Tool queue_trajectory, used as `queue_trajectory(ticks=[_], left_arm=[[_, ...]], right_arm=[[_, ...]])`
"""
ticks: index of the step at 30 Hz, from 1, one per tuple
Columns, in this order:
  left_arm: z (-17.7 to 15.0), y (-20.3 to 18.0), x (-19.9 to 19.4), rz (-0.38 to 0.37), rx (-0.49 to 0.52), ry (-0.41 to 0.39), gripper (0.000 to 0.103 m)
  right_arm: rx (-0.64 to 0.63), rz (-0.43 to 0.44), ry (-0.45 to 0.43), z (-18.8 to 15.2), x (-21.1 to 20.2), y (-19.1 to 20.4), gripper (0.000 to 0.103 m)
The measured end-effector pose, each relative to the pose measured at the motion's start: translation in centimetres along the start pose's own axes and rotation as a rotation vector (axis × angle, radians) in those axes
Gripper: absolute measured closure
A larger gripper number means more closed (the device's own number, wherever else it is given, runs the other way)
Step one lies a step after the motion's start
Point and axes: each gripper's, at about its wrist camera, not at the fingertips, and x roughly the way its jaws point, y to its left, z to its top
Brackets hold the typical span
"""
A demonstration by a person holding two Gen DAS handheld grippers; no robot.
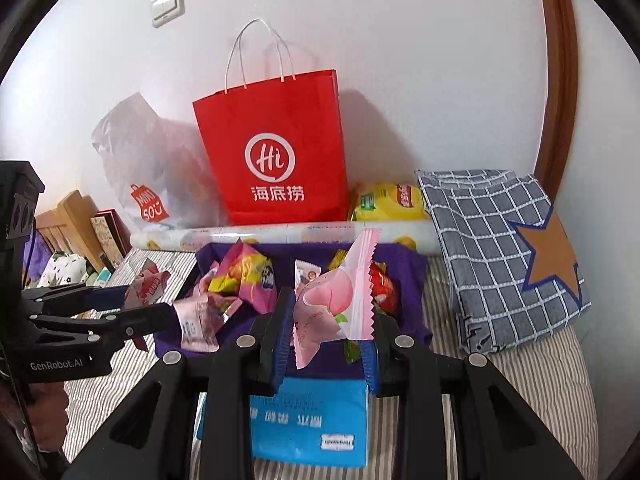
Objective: Organize snacks
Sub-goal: 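Carry the peach candy and fruit bag over the purple towel with both grippers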
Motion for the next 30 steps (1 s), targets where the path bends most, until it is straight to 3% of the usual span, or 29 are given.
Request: queue_trajectory(ticks=[9,14,19,30], left_arm=[[-0.3,0.6,1.0,-0.024,0.000,0.011,0.047],[0.0,0.2,1.8,0.006,0.025,0.037,0.047],[0.3,1.4,1.4,-0.029,-0.011,0.018,0.047],[0.5,1.7,-0.2,-0.004,-0.004,-0.018,0.047]], right_arm=[[0.018,0.020,0.047,0.0,2.0,0.5,0.072],[0.018,0.052,0.046,-0.8,2.2,0.0,0.072],[0.018,0.023,0.069,-0.5,3.4,-0.2,0.073],[0.004,0.059,0.054,-0.6,3.3,0.6,0.073]])
